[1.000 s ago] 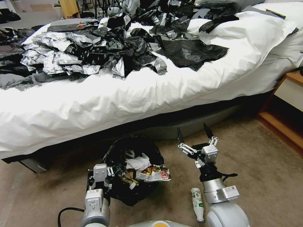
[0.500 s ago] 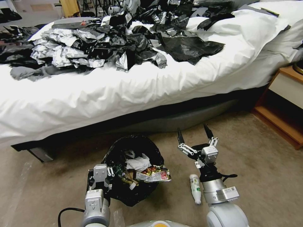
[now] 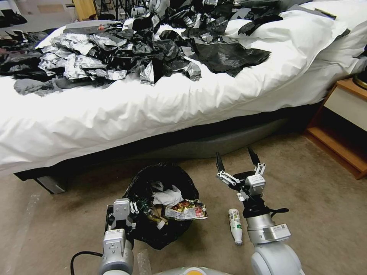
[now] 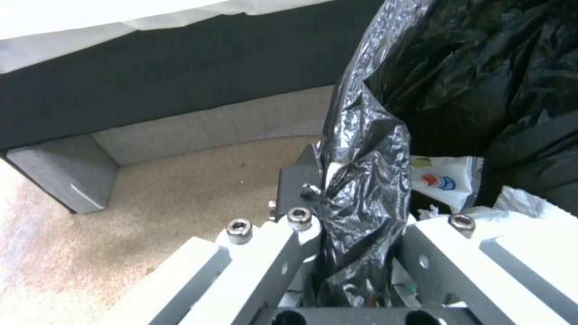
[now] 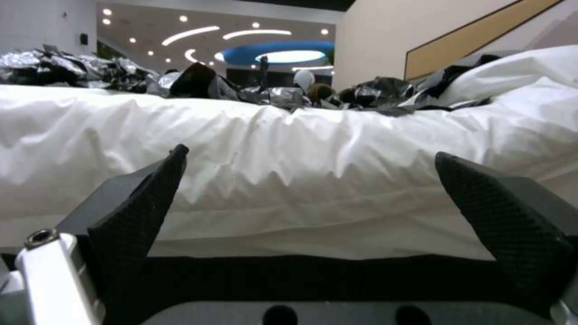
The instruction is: Pick up the trash bin, then pick up the garbage from the floor and place it into the trash bin.
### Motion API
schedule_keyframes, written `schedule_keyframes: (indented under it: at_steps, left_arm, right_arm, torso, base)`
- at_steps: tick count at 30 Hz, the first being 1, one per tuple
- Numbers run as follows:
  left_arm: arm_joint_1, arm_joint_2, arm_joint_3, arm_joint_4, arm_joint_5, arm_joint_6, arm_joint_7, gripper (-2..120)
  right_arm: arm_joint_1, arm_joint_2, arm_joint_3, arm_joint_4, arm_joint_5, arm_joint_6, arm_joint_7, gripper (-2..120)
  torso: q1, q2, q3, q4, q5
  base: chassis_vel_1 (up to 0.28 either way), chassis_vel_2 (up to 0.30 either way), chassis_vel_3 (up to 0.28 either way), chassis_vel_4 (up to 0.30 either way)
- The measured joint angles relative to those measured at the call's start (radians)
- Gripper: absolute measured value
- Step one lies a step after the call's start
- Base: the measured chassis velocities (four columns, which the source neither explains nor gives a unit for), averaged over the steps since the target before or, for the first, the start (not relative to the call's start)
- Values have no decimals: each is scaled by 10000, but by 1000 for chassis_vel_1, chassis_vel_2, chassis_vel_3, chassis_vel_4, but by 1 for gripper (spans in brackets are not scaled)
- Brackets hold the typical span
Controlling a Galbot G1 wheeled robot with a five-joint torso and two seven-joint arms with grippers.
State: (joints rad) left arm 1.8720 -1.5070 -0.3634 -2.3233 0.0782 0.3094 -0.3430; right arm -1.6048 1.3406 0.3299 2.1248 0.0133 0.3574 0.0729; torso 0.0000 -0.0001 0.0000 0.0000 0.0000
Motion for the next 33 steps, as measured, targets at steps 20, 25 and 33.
schedule_keyframes:
  at_steps: [20,25,33]
  left_arm:
    - [-23,54,-20,-51,-62,2,1,3]
    - [-58,69,-17,-17,-106,4,2,3]
    - [-122,76,-22,60,-189,10,3,3]
  right_arm:
    - [4,-1533,-337,242,2882,-6339,1810,100]
    - [-7,-2177,-445,8,3786,-6954,1923,100]
    - [68,-3062,-609,-1113,4823,-7813,1872,100]
  torso:
    - [0,0,0,1,1]
    - [0,1,0,-1,1]
    - [0,0,0,-1,1]
  base:
    - [0,0,0,0]
    - [0,0,0,0]
    - [0,0,0,0]
